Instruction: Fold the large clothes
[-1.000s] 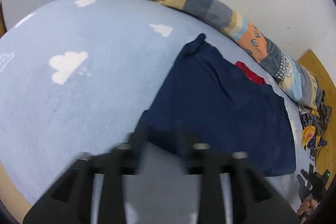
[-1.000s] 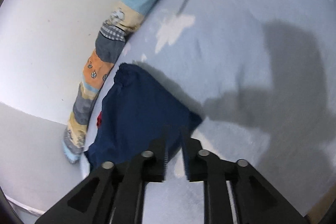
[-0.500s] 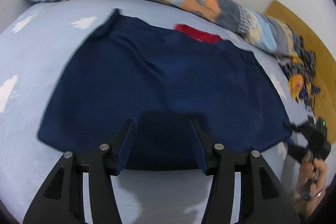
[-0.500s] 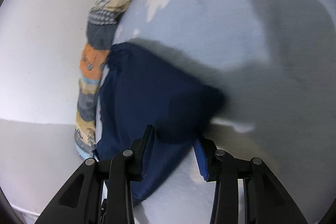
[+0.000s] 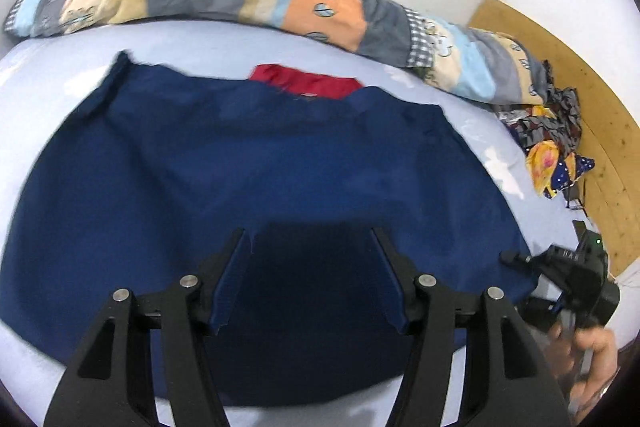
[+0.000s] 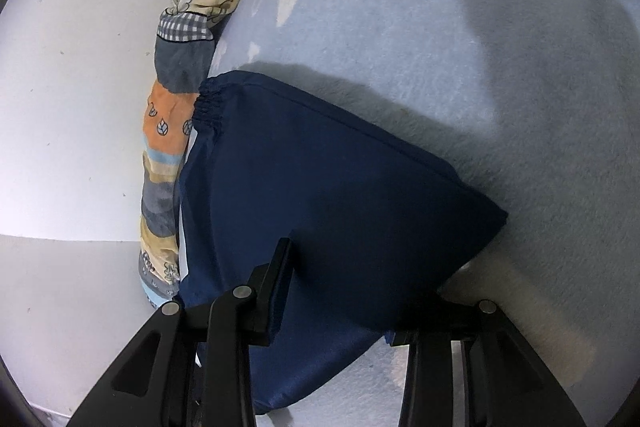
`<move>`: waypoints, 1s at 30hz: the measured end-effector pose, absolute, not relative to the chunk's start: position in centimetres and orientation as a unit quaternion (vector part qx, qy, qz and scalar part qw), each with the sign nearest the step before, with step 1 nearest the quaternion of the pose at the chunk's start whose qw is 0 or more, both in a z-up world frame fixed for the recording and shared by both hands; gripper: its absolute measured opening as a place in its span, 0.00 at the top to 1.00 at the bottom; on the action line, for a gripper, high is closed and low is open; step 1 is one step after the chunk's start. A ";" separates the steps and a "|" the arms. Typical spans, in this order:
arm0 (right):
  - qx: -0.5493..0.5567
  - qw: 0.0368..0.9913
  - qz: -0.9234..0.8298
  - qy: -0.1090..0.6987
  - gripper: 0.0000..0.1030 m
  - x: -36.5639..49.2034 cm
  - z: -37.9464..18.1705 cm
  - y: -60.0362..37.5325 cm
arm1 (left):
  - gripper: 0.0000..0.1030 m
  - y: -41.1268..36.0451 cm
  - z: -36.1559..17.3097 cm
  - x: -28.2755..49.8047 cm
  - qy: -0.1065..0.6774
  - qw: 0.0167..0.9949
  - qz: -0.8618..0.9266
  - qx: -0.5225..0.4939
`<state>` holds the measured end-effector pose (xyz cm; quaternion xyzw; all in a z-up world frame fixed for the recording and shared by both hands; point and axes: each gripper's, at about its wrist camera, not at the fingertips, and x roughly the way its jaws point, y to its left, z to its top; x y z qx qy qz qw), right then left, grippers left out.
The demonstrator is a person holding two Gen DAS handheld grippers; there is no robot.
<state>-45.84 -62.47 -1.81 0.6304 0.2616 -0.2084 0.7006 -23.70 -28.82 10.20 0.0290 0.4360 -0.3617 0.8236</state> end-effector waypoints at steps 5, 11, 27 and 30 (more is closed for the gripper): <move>0.625 0.702 -0.206 0.273 0.62 -45.4 -1.6 -62.3 | 0.28 -32.5 6.2 -22.3 0.473 0.815 -0.324 0.082; 0.628 0.696 -0.199 0.285 0.59 -44.9 -1.6 -62.8 | 0.17 -33.3 6.2 -22.5 0.457 0.827 -0.315 0.094; 0.640 0.712 -0.203 0.203 0.57 -44.1 -2.0 -63.7 | 0.17 -33.2 5.9 -22.3 0.465 0.820 -0.316 0.105; 0.634 0.718 -0.206 0.201 0.57 -43.8 -2.3 -63.8 | 0.17 -33.2 5.9 -22.3 0.466 0.818 -0.321 0.110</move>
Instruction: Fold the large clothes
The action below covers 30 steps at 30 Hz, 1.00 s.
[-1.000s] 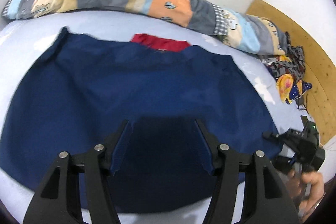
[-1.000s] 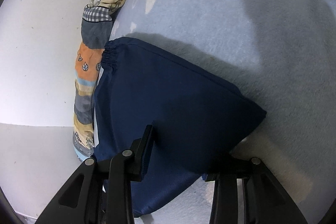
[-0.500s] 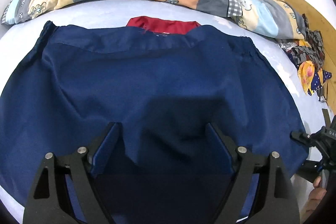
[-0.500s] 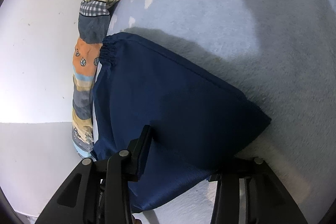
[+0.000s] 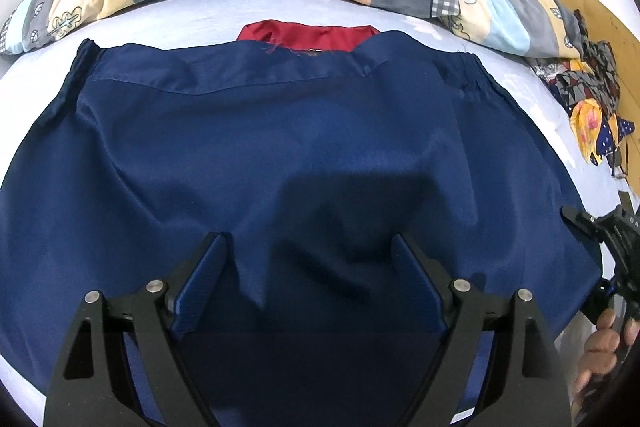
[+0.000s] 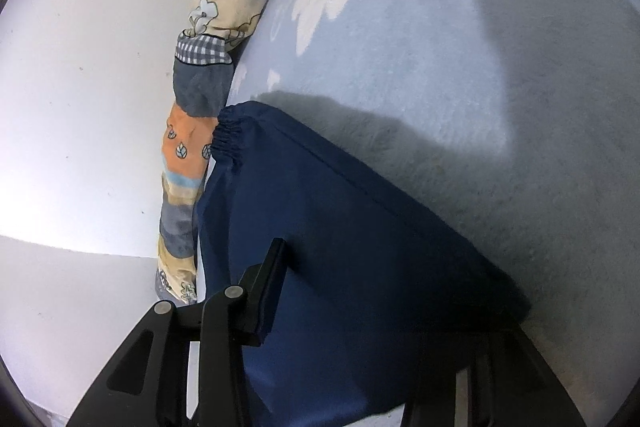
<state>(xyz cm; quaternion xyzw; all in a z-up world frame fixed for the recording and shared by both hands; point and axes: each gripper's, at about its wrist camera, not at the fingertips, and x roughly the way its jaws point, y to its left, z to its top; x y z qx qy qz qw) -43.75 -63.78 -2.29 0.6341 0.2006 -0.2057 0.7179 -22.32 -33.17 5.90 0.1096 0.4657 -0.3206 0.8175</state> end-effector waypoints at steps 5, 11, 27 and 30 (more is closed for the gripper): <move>0.656 0.705 -0.183 0.198 0.57 -44.0 -2.6 -64.5 | 0.17 -33.4 5.9 -22.4 0.467 0.818 -0.317 0.113; 0.673 0.695 -0.176 0.182 0.62 -44.5 -3.2 -64.6 | 0.16 -33.5 5.9 -22.4 0.467 0.818 -0.316 0.114; 0.585 0.757 -0.200 0.209 0.83 -42.4 0.6 -63.6 | 0.15 -33.7 5.8 -22.4 0.462 0.820 -0.316 0.118; 0.542 0.777 -0.211 0.241 0.83 -41.3 2.4 -63.1 | 0.14 -33.8 5.8 -22.3 0.460 0.822 -0.314 0.118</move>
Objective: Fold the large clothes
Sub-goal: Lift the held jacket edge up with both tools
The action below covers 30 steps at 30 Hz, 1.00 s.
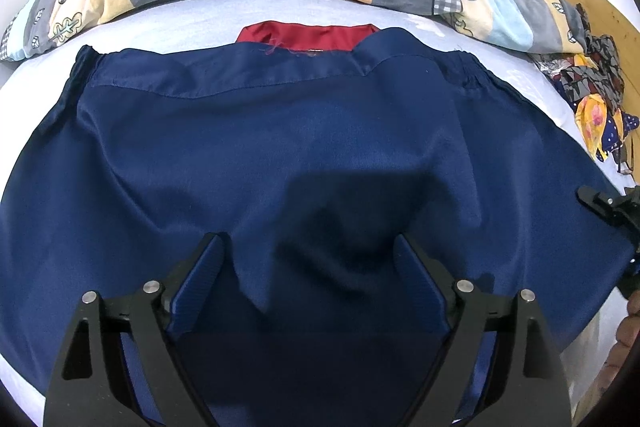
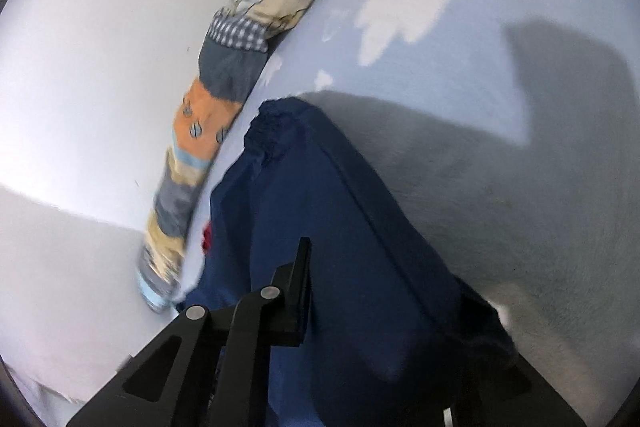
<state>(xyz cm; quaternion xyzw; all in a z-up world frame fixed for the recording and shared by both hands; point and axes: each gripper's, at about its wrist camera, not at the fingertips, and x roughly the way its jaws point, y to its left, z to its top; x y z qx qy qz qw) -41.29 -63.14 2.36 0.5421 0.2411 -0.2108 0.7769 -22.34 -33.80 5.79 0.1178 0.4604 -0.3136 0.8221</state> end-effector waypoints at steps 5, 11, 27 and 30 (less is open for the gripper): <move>0.506 0.797 -0.217 0.249 0.85 -40.7 3.6 -62.4 | 0.22 -33.7 6.0 -22.4 0.454 0.827 -0.313 0.111; 0.505 0.800 -0.211 0.247 0.87 -40.7 3.9 -62.3 | 0.51 -32.9 7.4 -21.4 0.440 0.839 -0.313 0.066; 0.484 0.815 -0.203 0.244 0.89 -40.1 5.5 -61.5 | 0.41 -33.0 6.9 -20.4 0.441 0.847 -0.284 0.090; 0.484 0.818 -0.198 0.239 0.89 -40.1 5.9 -61.4 | 0.32 -33.4 5.5 -20.3 0.447 0.843 -0.274 0.119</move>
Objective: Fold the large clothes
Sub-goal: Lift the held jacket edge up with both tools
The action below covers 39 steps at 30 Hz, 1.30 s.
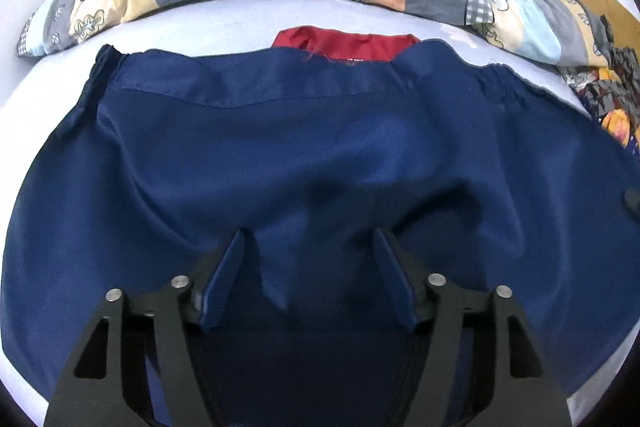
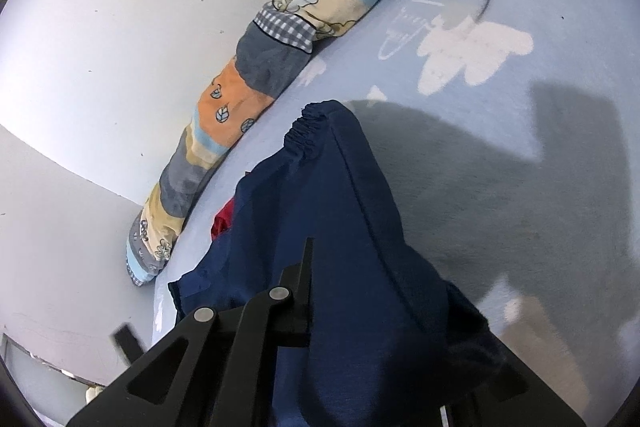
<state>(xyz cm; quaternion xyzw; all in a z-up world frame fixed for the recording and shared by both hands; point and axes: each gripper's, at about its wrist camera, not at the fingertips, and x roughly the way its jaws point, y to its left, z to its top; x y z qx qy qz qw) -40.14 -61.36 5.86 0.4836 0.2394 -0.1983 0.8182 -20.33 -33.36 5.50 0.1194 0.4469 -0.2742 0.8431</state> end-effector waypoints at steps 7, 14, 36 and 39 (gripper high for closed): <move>0.479 0.824 -0.190 0.237 0.89 -39.9 6.6 -61.1 | 0.28 -33.2 5.3 -20.0 0.454 0.843 -0.263 0.119; 0.460 0.832 -0.191 0.243 0.90 -39.4 7.3 -60.7 | 0.28 -33.0 5.5 -20.0 0.455 0.845 -0.260 0.111; 0.382 0.875 -0.178 0.238 0.90 -37.4 11.5 -56.7 | 0.29 -29.1 9.2 -18.8 0.429 0.861 -0.256 0.098; 0.333 0.889 -0.188 0.251 0.90 -36.2 12.8 -54.8 | 0.28 -27.4 10.0 -18.2 0.416 0.868 -0.252 0.099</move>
